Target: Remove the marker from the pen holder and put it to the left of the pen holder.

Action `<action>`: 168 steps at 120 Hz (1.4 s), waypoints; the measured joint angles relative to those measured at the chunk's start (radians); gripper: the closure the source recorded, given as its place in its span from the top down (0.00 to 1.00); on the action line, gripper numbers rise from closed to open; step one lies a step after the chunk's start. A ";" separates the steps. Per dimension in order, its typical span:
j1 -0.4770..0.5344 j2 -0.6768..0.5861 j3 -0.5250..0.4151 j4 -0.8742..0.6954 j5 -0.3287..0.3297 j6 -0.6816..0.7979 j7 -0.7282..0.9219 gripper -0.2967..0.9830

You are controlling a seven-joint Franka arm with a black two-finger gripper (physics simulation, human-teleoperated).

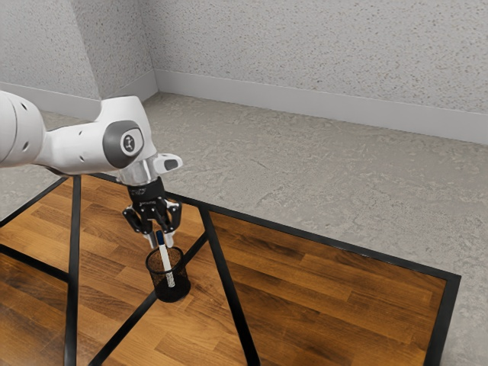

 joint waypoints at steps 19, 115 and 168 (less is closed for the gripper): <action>0.000 0.001 0.000 0.001 0.000 0.000 0.000 0.29; 0.004 -0.035 -0.015 0.195 0.535 -0.464 -0.046 0.17; 0.044 0.267 -0.018 0.233 0.530 -0.515 0.015 0.17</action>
